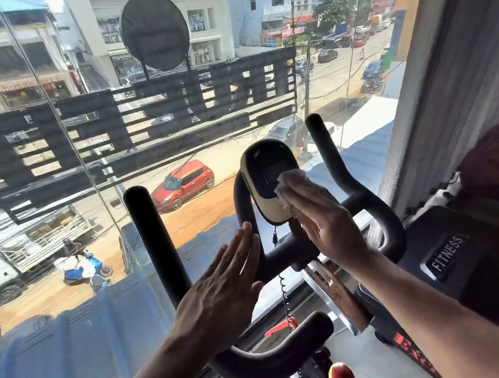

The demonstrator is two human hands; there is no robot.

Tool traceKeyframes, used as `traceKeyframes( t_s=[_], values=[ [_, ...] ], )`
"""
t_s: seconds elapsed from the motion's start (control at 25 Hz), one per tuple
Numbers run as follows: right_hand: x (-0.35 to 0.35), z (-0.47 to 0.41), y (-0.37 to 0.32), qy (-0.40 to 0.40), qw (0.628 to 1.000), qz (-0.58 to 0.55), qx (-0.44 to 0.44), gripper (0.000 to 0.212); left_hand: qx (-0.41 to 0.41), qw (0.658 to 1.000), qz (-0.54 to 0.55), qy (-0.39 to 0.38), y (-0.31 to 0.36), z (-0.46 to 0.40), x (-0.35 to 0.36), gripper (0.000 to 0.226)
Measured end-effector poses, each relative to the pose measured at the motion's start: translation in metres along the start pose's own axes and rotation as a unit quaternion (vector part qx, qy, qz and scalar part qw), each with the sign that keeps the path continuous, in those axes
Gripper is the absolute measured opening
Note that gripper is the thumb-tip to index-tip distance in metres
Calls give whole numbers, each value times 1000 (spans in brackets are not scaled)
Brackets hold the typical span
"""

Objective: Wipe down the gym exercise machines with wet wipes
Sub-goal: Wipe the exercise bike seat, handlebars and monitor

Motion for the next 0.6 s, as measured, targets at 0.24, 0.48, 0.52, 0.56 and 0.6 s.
traceKeyframes(
  t_s=[0.24, 0.48, 0.52, 0.56, 0.6],
  values=[
    [11, -29, -9, 22, 999, -2, 50, 45, 87, 995, 4, -43, 7, -2, 1, 79],
    [10, 17, 3, 17, 997, -39, 67, 52, 116, 991, 3, -74, -2, -5, -3, 74],
    [9, 11, 9, 38, 994, -44, 95, 52, 114, 991, 1, -62, 1, -5, -7, 73],
    [8, 6, 14, 57, 991, -53, 112, 51, 116, 992, 1, -48, 2, -4, -10, 72],
    [5, 2, 16, 81, 987, -57, 129, 50, 118, 992, 4, -45, 3, -3, -12, 73]
  ],
)
Point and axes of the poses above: each hand's wrist, its own z-axis away from the middle knuckle, its own x-axis out of the palm, y = z × x, the point moved 9 cm from there along -z, towards the middle knuckle, and after that the axes turned 1 degree about z, right-handed, at the moved point
